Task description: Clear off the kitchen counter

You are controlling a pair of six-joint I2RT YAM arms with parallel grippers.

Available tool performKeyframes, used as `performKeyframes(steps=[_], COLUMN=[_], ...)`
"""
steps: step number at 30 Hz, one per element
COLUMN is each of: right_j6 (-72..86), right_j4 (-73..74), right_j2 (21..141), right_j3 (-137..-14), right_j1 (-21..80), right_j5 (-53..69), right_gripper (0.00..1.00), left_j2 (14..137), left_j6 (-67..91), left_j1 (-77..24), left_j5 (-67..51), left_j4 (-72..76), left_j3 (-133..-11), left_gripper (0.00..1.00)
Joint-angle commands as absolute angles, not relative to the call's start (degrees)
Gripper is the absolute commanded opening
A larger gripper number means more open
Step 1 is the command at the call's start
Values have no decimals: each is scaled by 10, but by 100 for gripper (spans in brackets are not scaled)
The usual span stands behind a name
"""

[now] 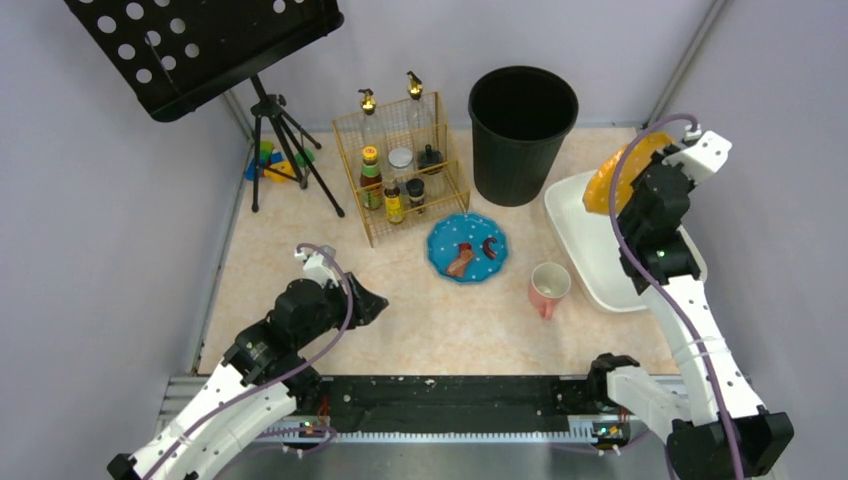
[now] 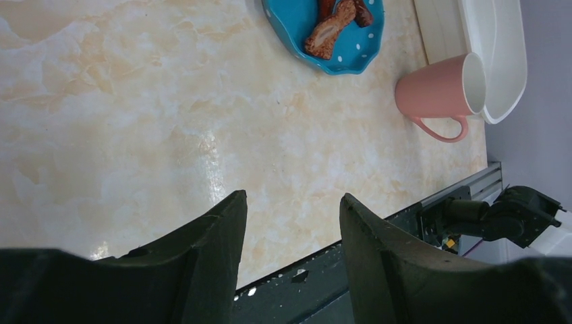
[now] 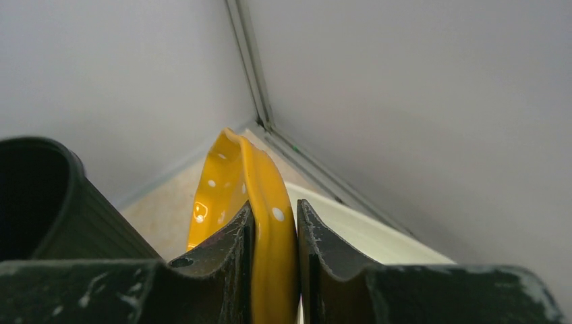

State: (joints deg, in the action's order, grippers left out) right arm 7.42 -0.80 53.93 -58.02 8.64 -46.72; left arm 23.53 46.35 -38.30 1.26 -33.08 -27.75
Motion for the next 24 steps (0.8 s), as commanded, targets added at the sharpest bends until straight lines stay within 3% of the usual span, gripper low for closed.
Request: performKeyframes(steps=[1,5,11,17,18,19,20,24], right_j6=[164,203,287,384,395,404,411,426], right_j4=[-55,-53,-50,-85,-94,-103,-112,-128], right_j2=[511,515,548,586,592,597,602,619], right_j3=[-546,-506,-459,-400,-391,-383,-376,-360], right_j1=[71,52,-12,-89,-97,-103,-107,-111], right_j5=[-478,-485,-446,-361,-353,-345,-340,-328], right_gripper=[0,0,0,0,0,0,0,0], left_j2=[219,224,235,238,239,238,237,231], left_j6=[452,444,430,427,427,427,427,433], left_j1=[-384,-384,-384,-384,-384,-384,-385,-385], left_j5=[-24,-45,-49,-61,-63,-65,-67,-91], left_j4=[-314,-312,-312,-306,-305,-304,-300,-299], left_j3=[-285,-279,-277,-274,-272,-269,-266,-263], left_gripper=[58,61,77,81,85,96,99,99])
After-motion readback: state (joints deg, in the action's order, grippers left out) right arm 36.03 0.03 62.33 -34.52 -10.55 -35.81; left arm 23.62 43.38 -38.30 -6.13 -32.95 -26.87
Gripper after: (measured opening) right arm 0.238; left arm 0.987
